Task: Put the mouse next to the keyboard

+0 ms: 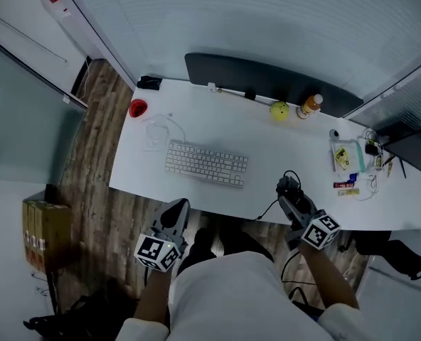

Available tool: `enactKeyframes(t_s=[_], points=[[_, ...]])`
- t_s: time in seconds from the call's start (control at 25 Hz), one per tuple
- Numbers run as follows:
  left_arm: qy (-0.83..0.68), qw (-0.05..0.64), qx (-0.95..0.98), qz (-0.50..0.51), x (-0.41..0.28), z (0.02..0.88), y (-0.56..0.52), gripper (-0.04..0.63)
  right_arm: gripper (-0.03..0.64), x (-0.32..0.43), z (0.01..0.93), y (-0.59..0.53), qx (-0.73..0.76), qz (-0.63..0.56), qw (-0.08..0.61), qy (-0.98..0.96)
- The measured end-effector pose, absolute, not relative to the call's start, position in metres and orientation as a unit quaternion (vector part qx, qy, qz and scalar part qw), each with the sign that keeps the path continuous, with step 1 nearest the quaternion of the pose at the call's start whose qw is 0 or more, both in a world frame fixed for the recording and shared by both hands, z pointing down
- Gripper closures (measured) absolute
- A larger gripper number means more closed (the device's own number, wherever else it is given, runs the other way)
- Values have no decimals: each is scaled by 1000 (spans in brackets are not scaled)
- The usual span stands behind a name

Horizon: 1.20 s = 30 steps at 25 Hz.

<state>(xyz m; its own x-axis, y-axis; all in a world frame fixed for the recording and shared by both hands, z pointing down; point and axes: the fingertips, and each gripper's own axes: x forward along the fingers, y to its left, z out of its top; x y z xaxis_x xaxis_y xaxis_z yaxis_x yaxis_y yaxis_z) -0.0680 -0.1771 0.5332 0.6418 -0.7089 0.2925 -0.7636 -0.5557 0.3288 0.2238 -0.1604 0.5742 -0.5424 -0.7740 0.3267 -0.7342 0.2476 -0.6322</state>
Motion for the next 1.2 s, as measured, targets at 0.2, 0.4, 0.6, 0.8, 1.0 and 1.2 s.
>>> enactKeyframes(t_s=[0.2, 0.4, 0.6, 0.8, 1.0, 1.2], points=[[-430, 233, 869, 73, -47, 550, -182, 578, 380, 229, 620, -185, -455, -414, -3, 788], [-436, 252, 860, 85, -28, 567, -185, 578, 380, 229, 666, -204, -438, -442, -29, 783], [-432, 268, 856, 96, -9, 585, -188, 578, 380, 224, 708, -220, -428, -464, -49, 774], [-424, 278, 855, 111, 2, 607, -193, 578, 380, 221, 745, -233, -430, -465, -82, 769], [-408, 293, 855, 127, 10, 630, -193, 578, 380, 218, 789, -235, -440, -476, -133, 750], [-398, 306, 854, 134, 8, 642, -195, 578, 380, 209, 819, -237, -438, -490, -153, 738]])
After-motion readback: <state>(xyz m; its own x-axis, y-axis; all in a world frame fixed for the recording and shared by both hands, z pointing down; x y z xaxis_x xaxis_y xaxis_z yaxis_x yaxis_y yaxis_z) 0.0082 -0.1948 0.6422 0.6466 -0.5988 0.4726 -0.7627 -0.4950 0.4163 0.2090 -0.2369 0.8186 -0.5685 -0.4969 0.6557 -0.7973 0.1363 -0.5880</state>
